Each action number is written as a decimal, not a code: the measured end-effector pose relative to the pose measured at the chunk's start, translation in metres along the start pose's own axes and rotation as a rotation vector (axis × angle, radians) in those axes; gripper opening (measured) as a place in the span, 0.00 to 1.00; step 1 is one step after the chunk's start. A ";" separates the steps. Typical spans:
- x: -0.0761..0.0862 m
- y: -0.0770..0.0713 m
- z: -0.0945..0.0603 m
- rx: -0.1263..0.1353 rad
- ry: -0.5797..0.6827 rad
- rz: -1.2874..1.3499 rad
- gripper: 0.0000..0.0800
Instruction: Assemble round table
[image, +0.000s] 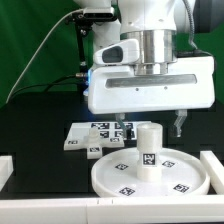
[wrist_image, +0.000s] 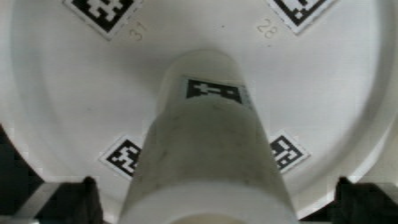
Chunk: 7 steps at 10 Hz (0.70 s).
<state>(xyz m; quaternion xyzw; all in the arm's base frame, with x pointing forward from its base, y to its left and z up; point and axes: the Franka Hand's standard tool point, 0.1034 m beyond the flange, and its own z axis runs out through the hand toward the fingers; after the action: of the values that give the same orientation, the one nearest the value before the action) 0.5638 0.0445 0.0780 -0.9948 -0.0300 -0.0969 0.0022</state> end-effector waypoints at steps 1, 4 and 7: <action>0.000 0.001 0.000 -0.001 0.000 0.004 0.81; -0.001 0.004 0.001 -0.004 0.000 0.162 0.50; -0.001 0.006 0.001 -0.010 0.001 0.390 0.50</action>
Offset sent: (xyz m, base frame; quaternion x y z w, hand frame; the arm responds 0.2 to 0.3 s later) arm 0.0000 0.0000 0.0000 0.0000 0.0000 0.1296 0.9916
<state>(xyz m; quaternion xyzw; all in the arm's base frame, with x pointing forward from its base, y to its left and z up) 0.5638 0.0385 0.0764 -0.9817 0.1639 -0.0953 0.0160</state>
